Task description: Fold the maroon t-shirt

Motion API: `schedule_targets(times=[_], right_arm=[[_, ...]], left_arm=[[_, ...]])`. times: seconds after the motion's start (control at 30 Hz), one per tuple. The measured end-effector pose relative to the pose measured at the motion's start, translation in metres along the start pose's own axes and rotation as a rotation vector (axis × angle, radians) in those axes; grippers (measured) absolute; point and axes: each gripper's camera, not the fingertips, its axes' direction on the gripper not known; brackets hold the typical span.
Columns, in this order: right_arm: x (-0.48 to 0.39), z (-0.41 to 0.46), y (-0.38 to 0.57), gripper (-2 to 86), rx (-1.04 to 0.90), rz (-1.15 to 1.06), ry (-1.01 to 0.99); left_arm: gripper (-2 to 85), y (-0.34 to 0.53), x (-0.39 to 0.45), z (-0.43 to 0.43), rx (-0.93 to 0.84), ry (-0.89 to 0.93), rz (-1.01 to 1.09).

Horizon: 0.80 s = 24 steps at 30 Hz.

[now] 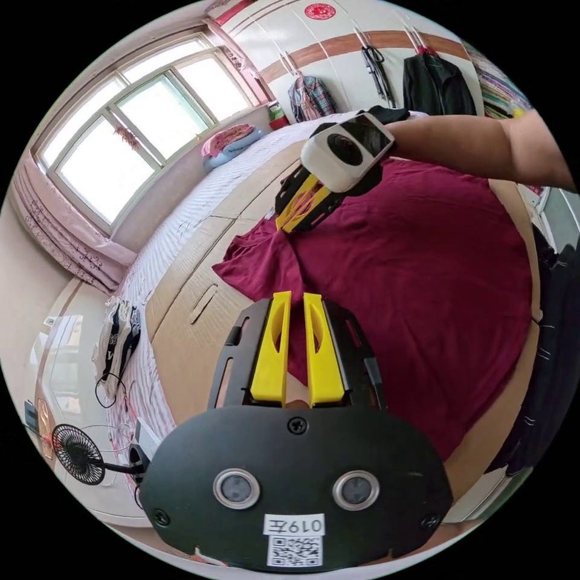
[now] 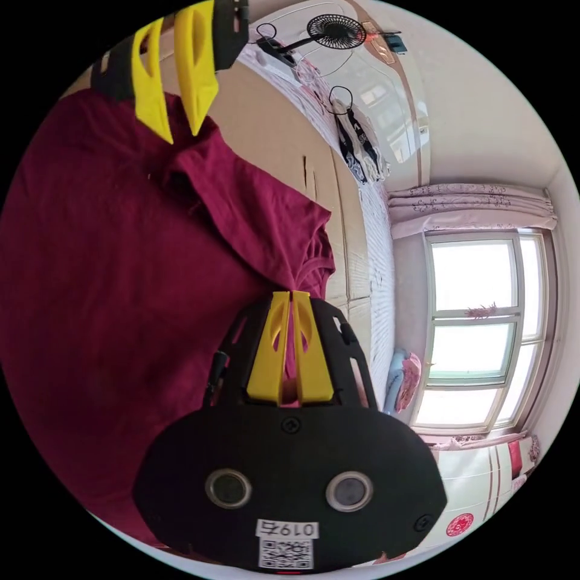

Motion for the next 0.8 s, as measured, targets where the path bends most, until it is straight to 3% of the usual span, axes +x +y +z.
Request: schedule_targets(times=[0.4,0.8], right_arm=[[0.005,0.021,0.011,-1.0,0.022,0.098,-0.072],[0.010,0.040,0.026,-1.0,0.036,0.108,-0.133]], left_arm=[[2.9,-0.098,0.083,-0.008,-0.108,-0.164,0.598],[3.5,-0.203,0.120,0.013,-0.350,-0.054,1.141]])
